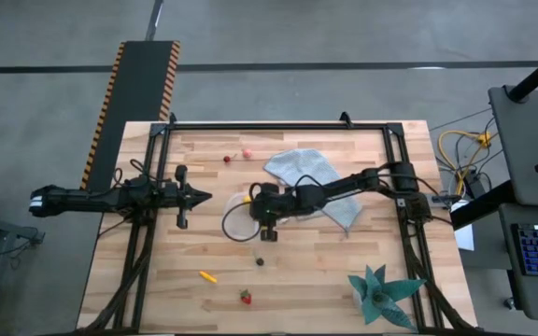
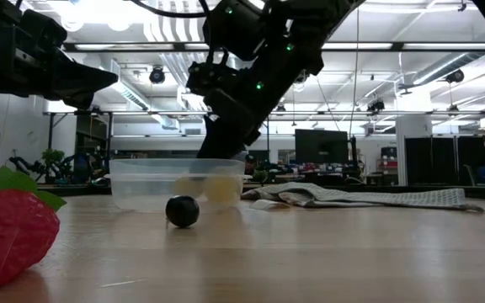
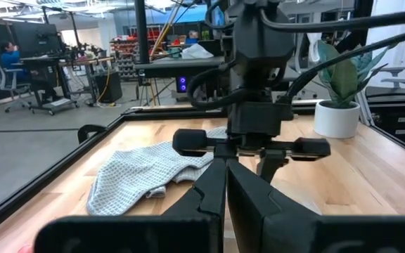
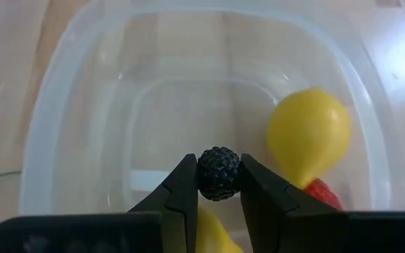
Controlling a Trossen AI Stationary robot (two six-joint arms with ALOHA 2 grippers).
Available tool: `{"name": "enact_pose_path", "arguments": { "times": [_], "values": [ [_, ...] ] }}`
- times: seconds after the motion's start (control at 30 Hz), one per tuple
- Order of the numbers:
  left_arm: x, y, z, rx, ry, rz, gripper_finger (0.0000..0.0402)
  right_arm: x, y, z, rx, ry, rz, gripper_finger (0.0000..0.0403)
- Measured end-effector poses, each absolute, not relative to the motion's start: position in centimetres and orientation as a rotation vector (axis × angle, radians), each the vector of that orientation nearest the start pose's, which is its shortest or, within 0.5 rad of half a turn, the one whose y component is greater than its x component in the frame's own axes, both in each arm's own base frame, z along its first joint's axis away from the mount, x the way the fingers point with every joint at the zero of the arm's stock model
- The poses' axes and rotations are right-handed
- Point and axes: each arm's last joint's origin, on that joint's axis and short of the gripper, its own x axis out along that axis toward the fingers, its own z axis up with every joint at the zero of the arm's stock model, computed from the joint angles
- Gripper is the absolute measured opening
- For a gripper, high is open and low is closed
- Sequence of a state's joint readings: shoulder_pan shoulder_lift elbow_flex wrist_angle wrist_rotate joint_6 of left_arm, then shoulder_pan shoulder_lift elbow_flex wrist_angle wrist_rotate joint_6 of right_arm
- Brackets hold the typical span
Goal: Pick and placing Produce into tupperware
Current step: Put the blackberry into the transparent bin, then put the black cherry into the transparent bin
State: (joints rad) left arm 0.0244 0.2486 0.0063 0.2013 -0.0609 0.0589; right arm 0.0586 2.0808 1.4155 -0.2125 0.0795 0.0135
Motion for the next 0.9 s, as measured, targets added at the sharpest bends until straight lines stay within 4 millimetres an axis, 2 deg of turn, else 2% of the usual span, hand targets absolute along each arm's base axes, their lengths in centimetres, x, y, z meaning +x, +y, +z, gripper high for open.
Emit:
{"name": "enact_pose_path", "arguments": {
  "times": [0.23, 0.9],
  "values": [
    [11.3, 0.45, 16.37, 0.06, 0.047, 0.084, 0.0, 43.83, 2.34, 15.88, -0.047, 0.869, -0.025, 0.0073],
    [11.31, 0.45, 16.35, 0.06, 0.048, 0.084, 0.0, 43.7, 2.33, 15.76, -0.038, 0.88, -0.03, 0.0147]
  ]
}}
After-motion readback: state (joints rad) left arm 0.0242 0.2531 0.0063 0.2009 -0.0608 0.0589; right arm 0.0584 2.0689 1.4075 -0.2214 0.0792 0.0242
